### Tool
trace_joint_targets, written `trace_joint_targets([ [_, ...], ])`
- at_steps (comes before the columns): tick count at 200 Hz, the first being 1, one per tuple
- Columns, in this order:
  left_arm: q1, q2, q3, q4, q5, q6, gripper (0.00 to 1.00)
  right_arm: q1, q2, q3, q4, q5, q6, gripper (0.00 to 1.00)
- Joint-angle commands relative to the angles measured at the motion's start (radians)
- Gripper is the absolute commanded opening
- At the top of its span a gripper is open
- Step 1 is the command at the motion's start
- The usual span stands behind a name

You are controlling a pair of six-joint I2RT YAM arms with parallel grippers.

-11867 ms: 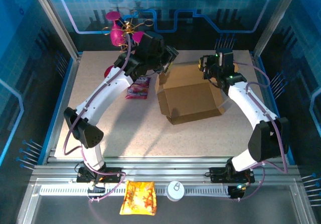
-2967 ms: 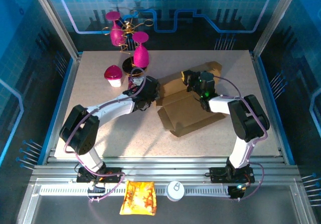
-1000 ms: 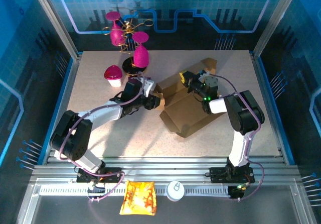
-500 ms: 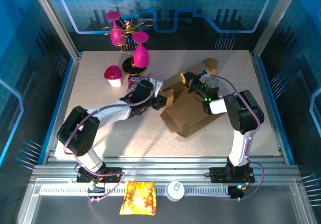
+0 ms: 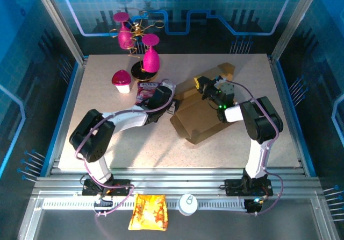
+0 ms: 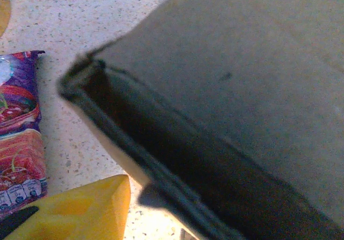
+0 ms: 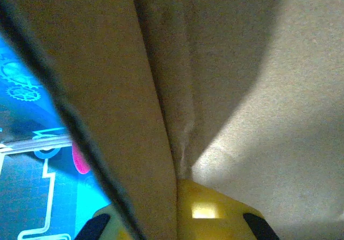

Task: Fold the paper box

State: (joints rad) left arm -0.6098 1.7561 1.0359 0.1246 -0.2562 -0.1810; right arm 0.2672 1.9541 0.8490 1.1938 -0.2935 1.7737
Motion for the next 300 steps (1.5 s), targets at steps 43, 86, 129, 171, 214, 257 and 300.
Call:
trace_joint_targets([
  [43,-0.011,0.101,0.092,0.007,-0.196,-0.065,0.36,0.016,-0.006,0.025,-0.029,0.001,0.021,0.0],
  [86,-0.025,0.187,0.203,-0.099,-0.336,-0.132,0.28,0.047,-0.001,0.025,-0.037,0.046,0.04,0.0],
  [129,-0.03,0.242,0.28,-0.183,-0.423,-0.19,0.05,0.049,-0.038,0.025,-0.09,0.064,0.042,0.0],
  [171,-0.033,0.272,0.326,-0.225,-0.449,-0.184,0.0,0.046,-0.054,0.065,-0.135,0.066,0.044,0.0],
  [214,-0.032,0.298,0.367,-0.281,-0.452,-0.181,0.1,0.044,-0.069,0.08,-0.167,0.073,0.054,0.0],
  [257,-0.021,0.341,0.414,-0.334,-0.437,-0.195,0.27,0.043,-0.085,0.084,-0.197,0.076,0.062,0.0],
  [300,0.005,0.366,0.43,-0.317,-0.411,-0.203,0.23,0.038,-0.097,0.07,-0.205,0.077,0.063,0.0],
])
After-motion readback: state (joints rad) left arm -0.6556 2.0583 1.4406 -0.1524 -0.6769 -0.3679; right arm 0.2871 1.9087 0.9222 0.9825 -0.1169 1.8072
